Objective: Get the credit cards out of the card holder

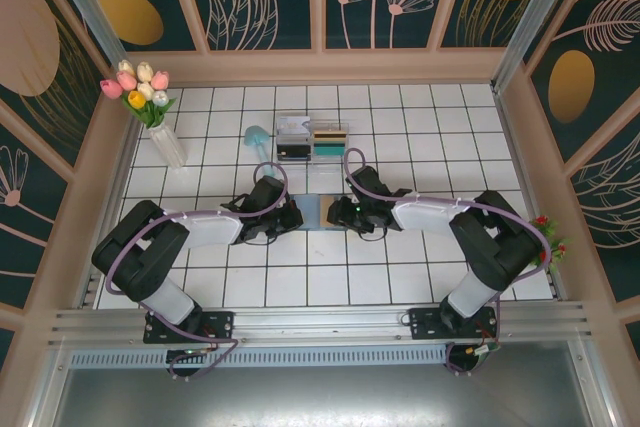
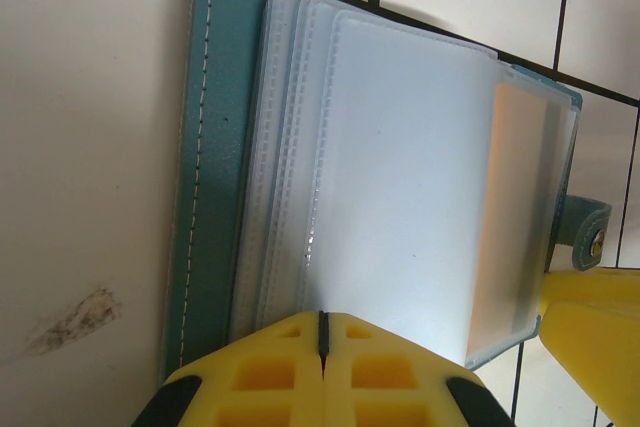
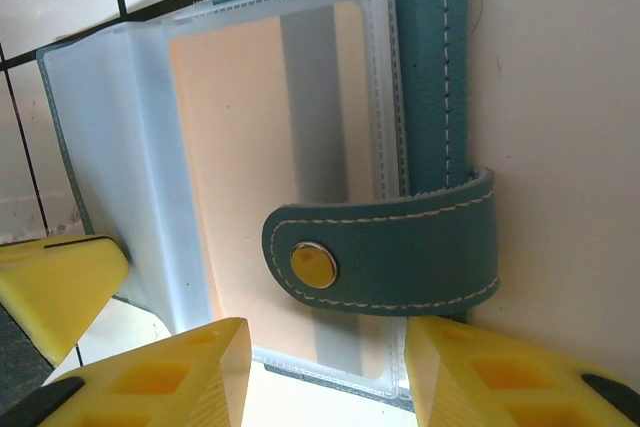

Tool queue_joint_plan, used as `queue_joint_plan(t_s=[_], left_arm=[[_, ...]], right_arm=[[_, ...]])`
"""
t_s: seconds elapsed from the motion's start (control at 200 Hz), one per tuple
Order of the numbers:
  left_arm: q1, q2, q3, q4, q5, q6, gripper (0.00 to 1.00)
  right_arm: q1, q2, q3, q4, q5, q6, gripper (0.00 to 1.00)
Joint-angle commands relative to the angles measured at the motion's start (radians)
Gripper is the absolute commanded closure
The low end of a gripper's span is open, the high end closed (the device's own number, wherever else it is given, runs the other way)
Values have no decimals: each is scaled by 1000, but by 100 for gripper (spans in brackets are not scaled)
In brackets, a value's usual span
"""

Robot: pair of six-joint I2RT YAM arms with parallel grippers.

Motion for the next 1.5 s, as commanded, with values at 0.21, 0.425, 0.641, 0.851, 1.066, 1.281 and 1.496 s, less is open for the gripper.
queue_joint_plan(t_s=[0.21, 0.425, 0.641, 0.851, 1.066, 1.281, 1.496], left_arm=[[-4, -8, -4, -77, -25, 23, 100], [-3, -11, -2, -82, -28, 27, 100], [-4, -29, 1, -99, -39, 32, 100], [-4, -38, 3, -106, -40, 32, 100], [-4, -46, 6, -114, -43, 34, 100], [-4, -77, 6, -140, -71, 33, 100], [-4, -142, -24, -187, -123, -1, 100]], right_arm=[[1, -29, -2, 68, -52, 5, 53], [-1, -88, 12, 55, -65, -5, 54], [-1, -74, 12, 202, -173, 3, 53], [3, 16, 58, 289, -239, 18, 53], [4, 68, 84, 308, -256, 17, 53], [4, 128, 100, 344, -283, 36, 53], [1, 179, 120, 345, -281, 52, 53]])
